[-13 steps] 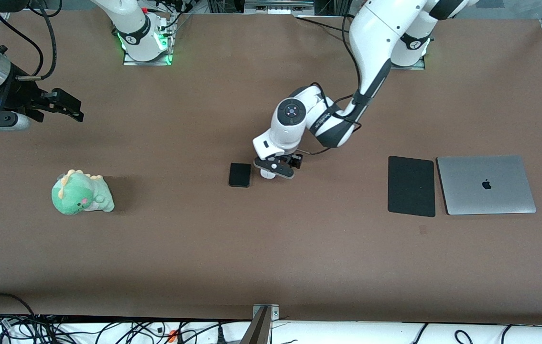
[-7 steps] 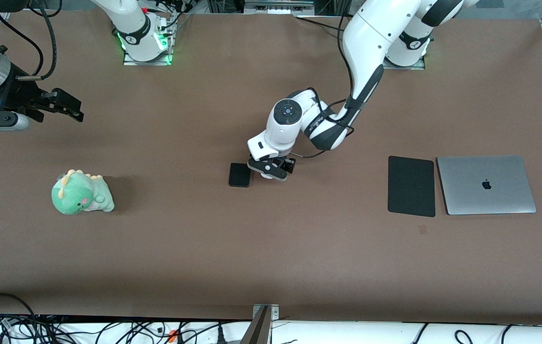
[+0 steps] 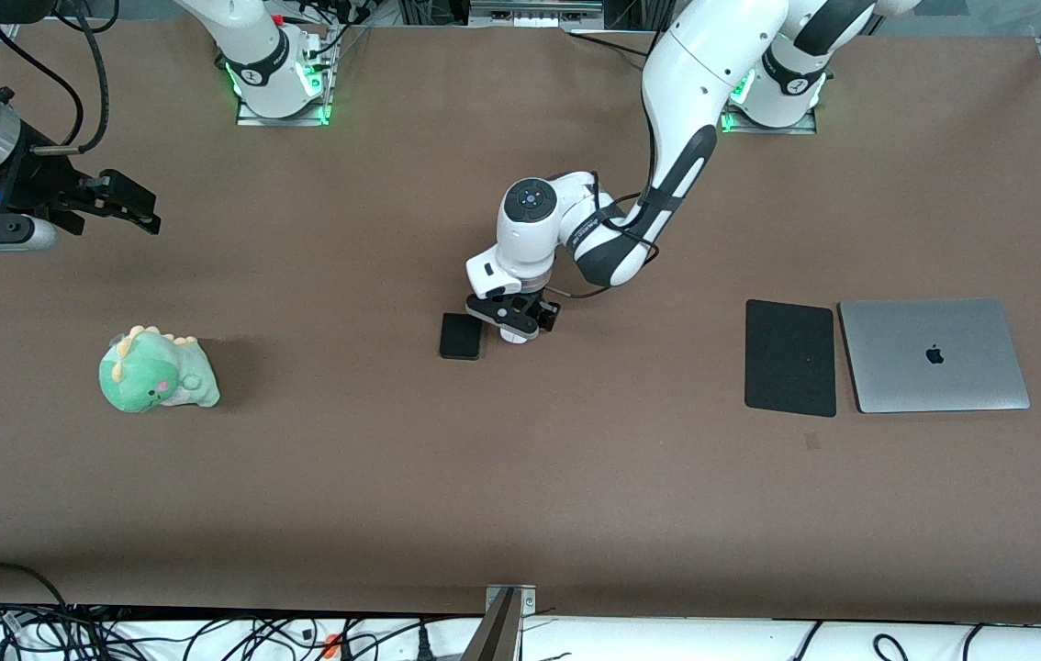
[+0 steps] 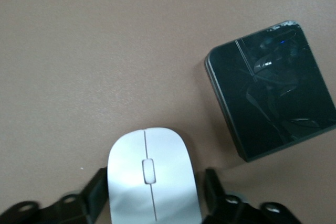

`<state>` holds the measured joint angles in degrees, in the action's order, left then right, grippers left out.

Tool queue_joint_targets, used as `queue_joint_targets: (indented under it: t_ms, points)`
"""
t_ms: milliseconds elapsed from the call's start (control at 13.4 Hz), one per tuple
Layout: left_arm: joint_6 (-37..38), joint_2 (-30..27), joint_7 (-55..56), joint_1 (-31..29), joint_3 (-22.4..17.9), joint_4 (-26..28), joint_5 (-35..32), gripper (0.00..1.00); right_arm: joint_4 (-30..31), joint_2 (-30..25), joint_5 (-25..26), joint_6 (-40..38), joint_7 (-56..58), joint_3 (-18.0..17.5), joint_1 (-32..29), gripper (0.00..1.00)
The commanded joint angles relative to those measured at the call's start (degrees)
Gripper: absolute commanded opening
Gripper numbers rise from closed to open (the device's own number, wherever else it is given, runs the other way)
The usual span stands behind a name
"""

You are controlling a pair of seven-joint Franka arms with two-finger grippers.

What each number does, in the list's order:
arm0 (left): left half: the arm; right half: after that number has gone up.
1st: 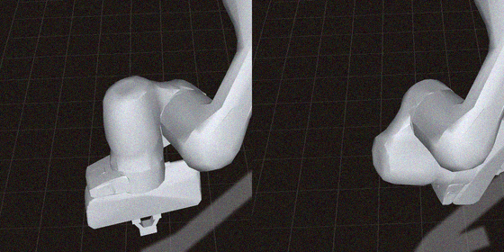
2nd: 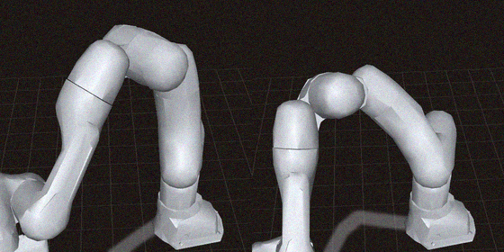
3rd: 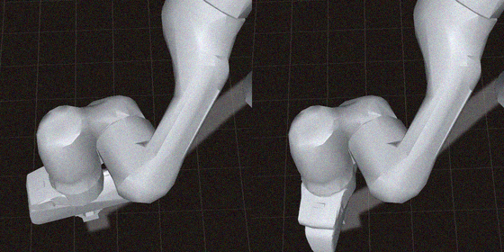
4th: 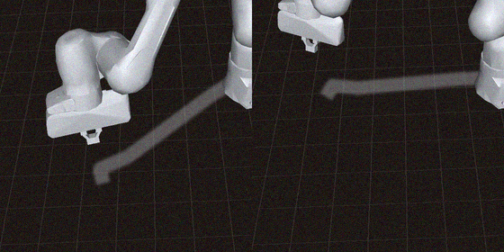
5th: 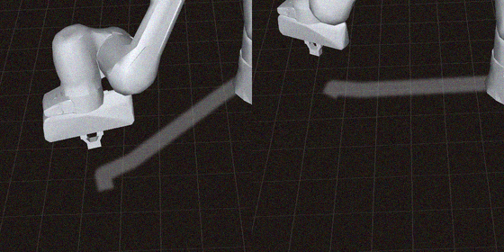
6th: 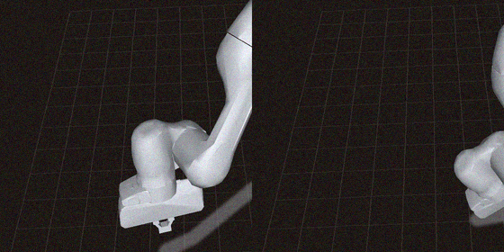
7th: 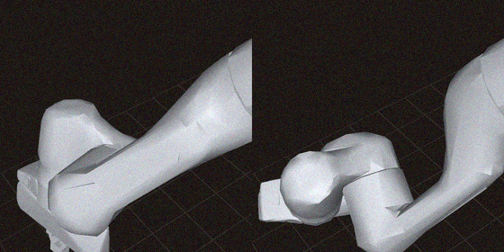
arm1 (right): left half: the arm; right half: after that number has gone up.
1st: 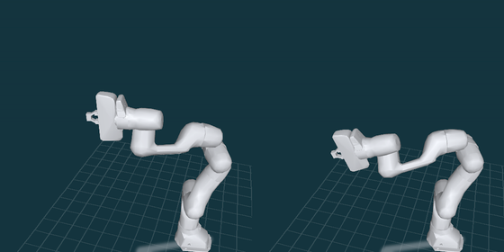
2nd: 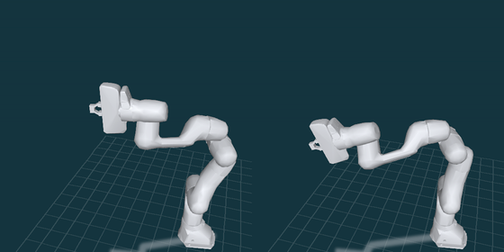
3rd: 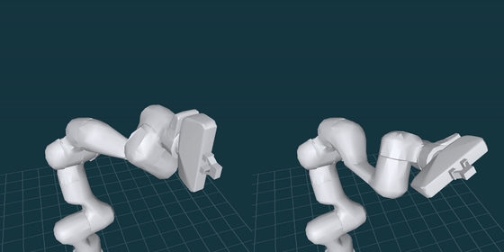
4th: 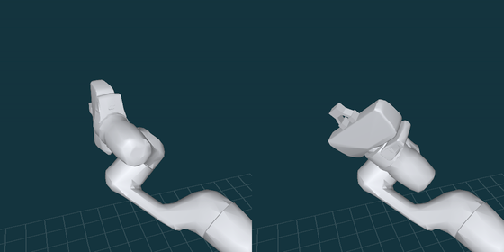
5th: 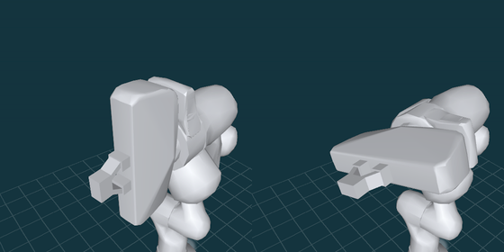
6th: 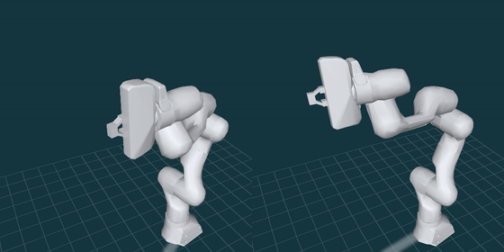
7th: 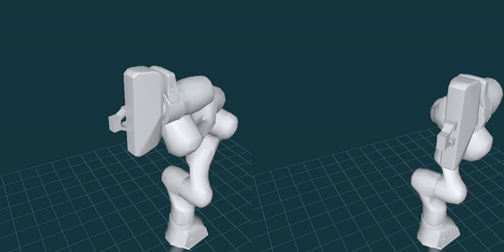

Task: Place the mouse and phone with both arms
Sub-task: 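Close the left gripper on the white mouse, then carry the mouse toward the mouse pad while the right gripper reaches out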

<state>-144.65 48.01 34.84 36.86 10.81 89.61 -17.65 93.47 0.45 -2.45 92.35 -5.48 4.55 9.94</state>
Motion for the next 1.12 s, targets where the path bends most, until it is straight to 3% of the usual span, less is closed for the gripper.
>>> queue_joint_targets:
  t_ms: [0, 374, 672, 822, 1046]
  points:
    - [0.59, -0.19, 0.49, -0.03, -0.62, -1.11, -1.51, 0.25, -1.45, 0.61, -0.54, -1.12, 0.3, -0.24, -0.45, 1.0]
    - [19.36, -9.93, 0.22, -3.63, 0.35, -1.72, 0.94, 0.25, -1.45, 1.74, -0.54, -1.12, 0.47, -0.33, -0.19, 1.0]
    - [32.74, -16.36, -6.08, -13.01, 0.44, -1.89, 2.18, 0.26, -1.45, 3.23, -0.1, -1.12, 0.65, -0.68, 0.87, 1.0]
    - [34.96, -18.03, -10.65, -18.82, 0.35, -1.98, 4.8, 0.31, -1.1, 3.94, -0.01, -1.3, 0.73, -0.95, 1.31, 1.0]
    - [38.82, -18.74, -15.59, -25.07, 0.0, -1.72, 5.25, 0.29, -1.45, 7.2, 0.42, -2.7, 0.73, -0.95, 3.06, 1.0]
